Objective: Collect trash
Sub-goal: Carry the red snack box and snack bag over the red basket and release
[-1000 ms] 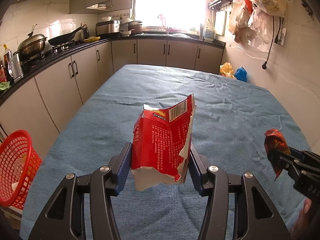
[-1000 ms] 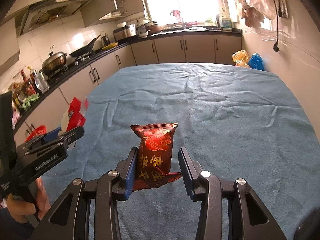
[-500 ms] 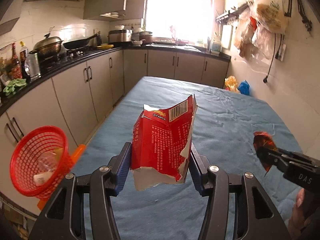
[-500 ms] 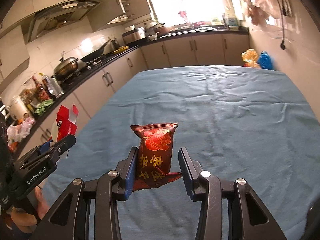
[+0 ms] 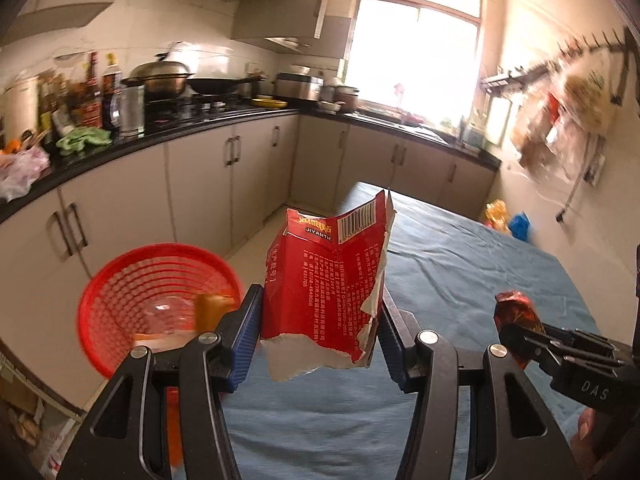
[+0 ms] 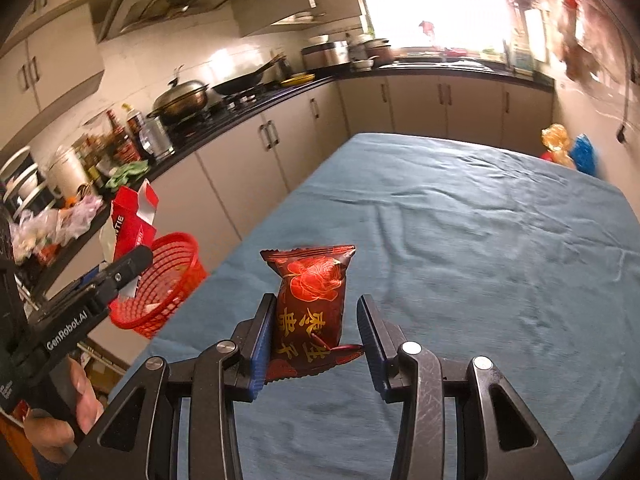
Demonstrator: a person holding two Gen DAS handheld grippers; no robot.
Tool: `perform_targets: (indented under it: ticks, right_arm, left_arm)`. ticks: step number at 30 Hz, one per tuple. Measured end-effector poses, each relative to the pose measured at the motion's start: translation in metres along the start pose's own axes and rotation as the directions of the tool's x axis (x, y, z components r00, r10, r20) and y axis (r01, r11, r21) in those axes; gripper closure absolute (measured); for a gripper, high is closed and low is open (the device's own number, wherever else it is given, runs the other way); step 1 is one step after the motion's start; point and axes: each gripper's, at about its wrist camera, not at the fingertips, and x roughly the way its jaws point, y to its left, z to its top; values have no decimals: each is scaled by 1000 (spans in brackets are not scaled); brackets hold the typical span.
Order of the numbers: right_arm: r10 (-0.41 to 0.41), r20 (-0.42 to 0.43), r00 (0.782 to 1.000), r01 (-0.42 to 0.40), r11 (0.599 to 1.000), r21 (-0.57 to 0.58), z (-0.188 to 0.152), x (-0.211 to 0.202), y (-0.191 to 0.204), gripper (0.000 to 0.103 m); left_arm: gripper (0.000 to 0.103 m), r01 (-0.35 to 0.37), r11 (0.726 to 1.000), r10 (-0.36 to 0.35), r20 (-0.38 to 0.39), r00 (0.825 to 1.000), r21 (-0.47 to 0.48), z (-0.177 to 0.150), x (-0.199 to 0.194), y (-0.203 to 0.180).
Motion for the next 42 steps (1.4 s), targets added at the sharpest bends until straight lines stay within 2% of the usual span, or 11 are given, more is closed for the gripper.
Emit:
perform_targets:
  ticks: [9, 20, 33, 42]
  right_arm:
    - [74, -42, 996, -77, 994, -82, 12, 23, 68, 59]
    - [165, -97, 982, -179, 971, -161, 31, 54, 143, 59]
    - [209, -206, 956, -240, 961, -138, 40, 128, 191, 58]
    - [210, -265, 941, -247, 962, -117, 35, 171, 194, 56]
  left_arm:
    - [50, -95, 992, 96, 9, 995, -87, 2, -11, 73]
    - [50, -180, 963, 178, -27, 984, -198, 4, -4, 155]
    - [50, -200, 957, 182, -102, 978, -209, -12, 30, 176]
    - [49, -193, 961, 170, -126, 977, -200, -16, 45, 176]
